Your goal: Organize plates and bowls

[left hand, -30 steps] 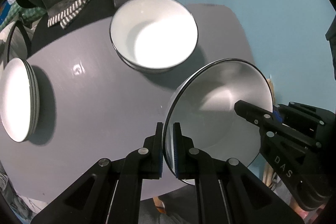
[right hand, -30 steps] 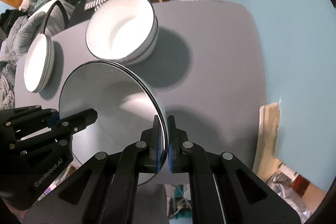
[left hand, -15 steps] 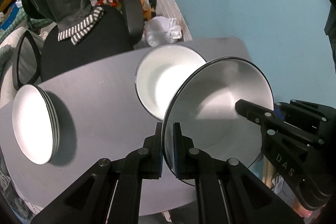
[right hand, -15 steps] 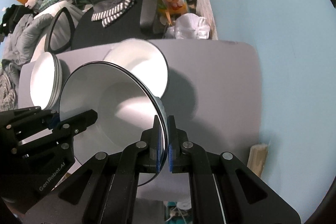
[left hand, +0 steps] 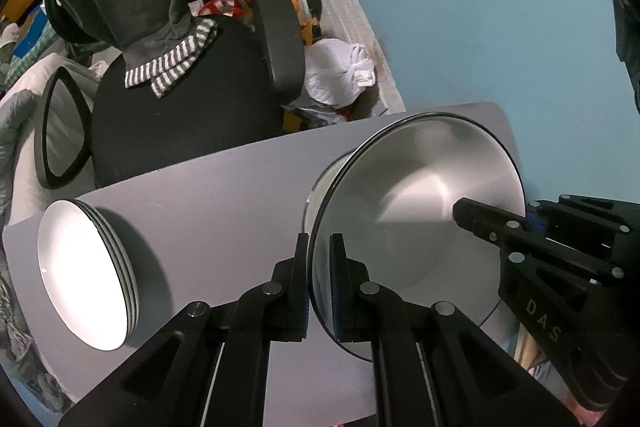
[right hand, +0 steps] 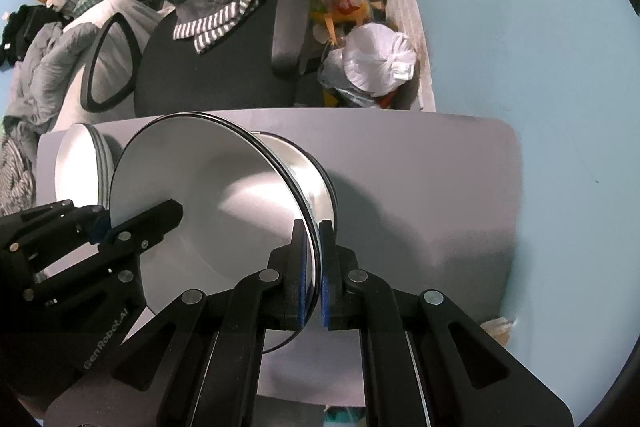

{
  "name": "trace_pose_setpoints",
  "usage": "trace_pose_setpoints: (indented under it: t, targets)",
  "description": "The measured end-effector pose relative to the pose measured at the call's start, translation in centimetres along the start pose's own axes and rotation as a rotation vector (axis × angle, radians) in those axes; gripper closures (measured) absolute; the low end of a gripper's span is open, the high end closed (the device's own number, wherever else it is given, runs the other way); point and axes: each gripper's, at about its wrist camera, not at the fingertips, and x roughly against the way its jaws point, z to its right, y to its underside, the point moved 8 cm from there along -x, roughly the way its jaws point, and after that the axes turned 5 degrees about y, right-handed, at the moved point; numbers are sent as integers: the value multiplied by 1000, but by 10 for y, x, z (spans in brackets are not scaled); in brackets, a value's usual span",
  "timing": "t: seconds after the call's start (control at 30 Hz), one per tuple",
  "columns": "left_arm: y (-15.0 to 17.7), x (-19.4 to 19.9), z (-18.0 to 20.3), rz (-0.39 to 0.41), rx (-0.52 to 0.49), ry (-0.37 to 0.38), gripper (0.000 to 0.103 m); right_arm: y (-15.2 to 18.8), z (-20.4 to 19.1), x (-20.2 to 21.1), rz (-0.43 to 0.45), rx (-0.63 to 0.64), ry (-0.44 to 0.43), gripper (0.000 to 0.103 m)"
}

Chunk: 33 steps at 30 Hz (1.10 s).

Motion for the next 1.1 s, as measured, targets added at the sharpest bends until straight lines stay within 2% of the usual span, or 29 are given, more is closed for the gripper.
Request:
trace_pose_setpoints:
  t: [0.43, 0.8, 1.1]
  targets:
    - [-1, -22, -4, -42, -17, -45, 95, -3, 2, -23, -56, -11, 4, 98]
    - [-3, -31, -6, -66, -14, -41, 95, 0, 2, -31, -90, -30, -5, 97]
    - [-6, -32, -5, -68, -32, -46, 95, 1, 2, -33, -117, -51, -40, 92]
